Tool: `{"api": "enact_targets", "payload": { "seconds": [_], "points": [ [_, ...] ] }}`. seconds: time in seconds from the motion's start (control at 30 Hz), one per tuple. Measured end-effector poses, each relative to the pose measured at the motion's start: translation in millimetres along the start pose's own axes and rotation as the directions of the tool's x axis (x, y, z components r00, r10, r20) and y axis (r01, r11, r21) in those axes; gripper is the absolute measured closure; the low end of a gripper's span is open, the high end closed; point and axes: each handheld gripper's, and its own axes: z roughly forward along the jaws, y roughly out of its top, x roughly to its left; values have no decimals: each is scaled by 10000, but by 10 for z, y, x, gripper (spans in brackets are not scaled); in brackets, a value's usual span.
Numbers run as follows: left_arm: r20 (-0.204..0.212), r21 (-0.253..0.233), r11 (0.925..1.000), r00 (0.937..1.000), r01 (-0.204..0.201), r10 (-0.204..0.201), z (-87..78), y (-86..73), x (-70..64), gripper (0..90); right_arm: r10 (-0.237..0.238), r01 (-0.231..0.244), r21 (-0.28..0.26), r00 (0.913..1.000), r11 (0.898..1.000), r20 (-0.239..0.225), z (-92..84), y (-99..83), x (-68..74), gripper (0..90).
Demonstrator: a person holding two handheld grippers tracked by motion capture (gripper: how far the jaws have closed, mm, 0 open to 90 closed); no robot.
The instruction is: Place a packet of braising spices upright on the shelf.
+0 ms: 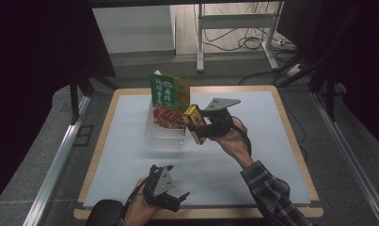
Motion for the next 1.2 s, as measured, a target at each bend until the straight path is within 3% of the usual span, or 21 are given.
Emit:
{"api": "enact_targets", "payload": {
  "seconds": [0.5,1.0,1.2],
  "points": [
    [58,-45,10000,10000,28,-27,4,2,-11,8,110,-120,-619,9998,9980,-171,456,158,45,320],
    [115,-66,10000,9999,-19,20,1,2,-11,8,141,-164,-738,9994,9971,-318,929,198,162,320],
    [107,-61,10000,9999,-16,16,0,1,-10,8,179,-216,-723,9985,9972,-516,1035,139,234,320]
  ]
}}
